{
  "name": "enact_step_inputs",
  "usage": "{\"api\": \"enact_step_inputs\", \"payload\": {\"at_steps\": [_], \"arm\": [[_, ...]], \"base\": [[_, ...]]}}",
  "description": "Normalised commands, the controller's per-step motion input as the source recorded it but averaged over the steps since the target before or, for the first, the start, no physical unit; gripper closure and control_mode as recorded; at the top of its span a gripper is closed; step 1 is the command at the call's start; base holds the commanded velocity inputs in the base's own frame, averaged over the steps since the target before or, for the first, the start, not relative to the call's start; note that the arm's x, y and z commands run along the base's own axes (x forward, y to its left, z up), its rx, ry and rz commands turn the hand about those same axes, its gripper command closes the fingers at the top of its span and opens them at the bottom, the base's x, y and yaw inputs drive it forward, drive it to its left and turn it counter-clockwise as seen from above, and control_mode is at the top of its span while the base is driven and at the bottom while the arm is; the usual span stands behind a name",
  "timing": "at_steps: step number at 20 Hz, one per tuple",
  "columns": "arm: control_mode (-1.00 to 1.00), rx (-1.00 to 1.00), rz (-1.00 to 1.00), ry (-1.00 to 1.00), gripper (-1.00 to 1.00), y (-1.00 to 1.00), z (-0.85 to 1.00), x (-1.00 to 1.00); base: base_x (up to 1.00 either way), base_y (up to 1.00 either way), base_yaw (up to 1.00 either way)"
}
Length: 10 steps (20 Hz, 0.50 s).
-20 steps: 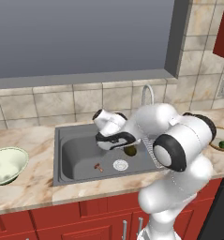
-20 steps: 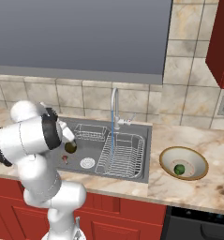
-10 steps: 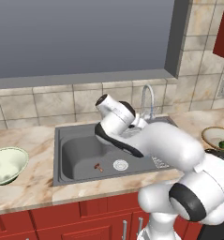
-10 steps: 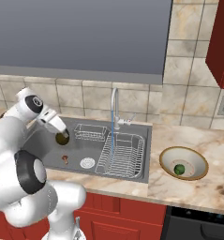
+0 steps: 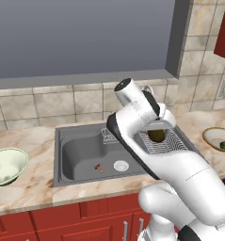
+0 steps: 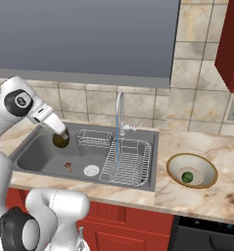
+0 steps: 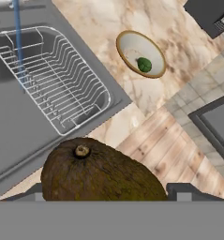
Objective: Pick the avocados from the sink and place them in one bowl. Place the mushroom in the other bowl. Then turn off the sink faucet.
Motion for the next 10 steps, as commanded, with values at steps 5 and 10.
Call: {"api": "enact_step_inputs", "payload": {"at_steps": [5,10], "arm": [[-1.00,0.06,0.00,-0.13,1.00,-0.73,0.37,-0.64],[-1.00,0.10,0.00,-0.21,1.00,-0.85,0.28,-0.47]], "base": [[0.00,0.00,0.00],[0.00,0.00,0.00]]}}
